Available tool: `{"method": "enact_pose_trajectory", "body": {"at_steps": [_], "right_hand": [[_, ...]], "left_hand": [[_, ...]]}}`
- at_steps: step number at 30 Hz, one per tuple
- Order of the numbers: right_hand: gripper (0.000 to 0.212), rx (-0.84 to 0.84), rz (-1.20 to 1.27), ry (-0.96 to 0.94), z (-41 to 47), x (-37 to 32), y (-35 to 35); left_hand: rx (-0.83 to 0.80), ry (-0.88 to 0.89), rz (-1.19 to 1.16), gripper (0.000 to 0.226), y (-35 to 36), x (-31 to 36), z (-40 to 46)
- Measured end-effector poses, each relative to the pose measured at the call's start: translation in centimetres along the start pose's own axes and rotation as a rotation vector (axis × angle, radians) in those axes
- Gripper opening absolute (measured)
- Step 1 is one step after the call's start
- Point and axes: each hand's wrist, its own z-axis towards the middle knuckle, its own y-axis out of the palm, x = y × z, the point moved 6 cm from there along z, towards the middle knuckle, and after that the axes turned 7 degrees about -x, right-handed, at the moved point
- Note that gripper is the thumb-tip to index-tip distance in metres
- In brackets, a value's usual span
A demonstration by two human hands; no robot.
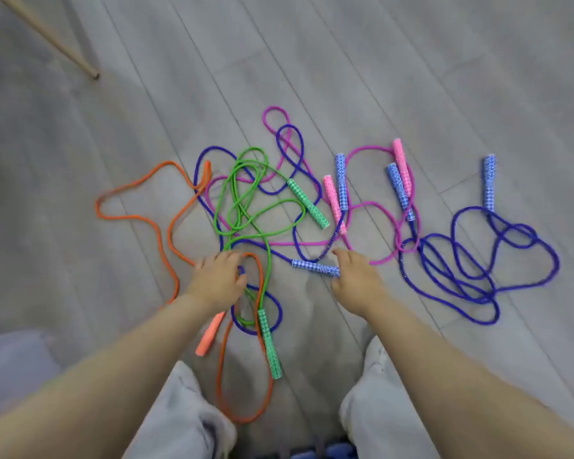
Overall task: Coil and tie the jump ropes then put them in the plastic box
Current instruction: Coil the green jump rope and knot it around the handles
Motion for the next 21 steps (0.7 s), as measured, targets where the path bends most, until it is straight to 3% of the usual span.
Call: {"method": "enact_pose_trajectory", "body": {"at_steps": [3, 6, 12, 16, 19, 21], "right_hand": [[0.063, -0.110, -0.016, 0.018, 1.5, 0.2, 6.0], [0.066, -0.161, 0.026, 0.026, 1.4, 0.1, 11.5], [0.060, -0.104, 0.010, -0.020, -1.3, -1.0, 16.2], [0.061, -0.077, 0.041, -0.044, -4.1, -1.0, 16.8], [0.062, -0.069, 0.092, -0.042, -5.7, -0.9, 16.6], [0.063, -0.058, 0.096, -0.046, -6.7, -1.2, 15.7]], "left_hand": [[-0.222, -0.121, -0.250, 0.028, 8.3, -1.4, 1.1], [-0.405, -0.219, -0.407, 0.039, 15.7, -1.2, 0.7], [-0.203, -0.314, -0.441, 0.062, 20.9, 0.6, -0.2], [-0.138, -0.290, -0.424, 0.038, 21.7, 1.7, -1.4], [-0.070, -0.219, -0.557, 0.017, 20.9, 2.4, -3.0], [-0.012, -0.155, -0.614, 0.015, 19.6, 2.8, -4.4]]}}
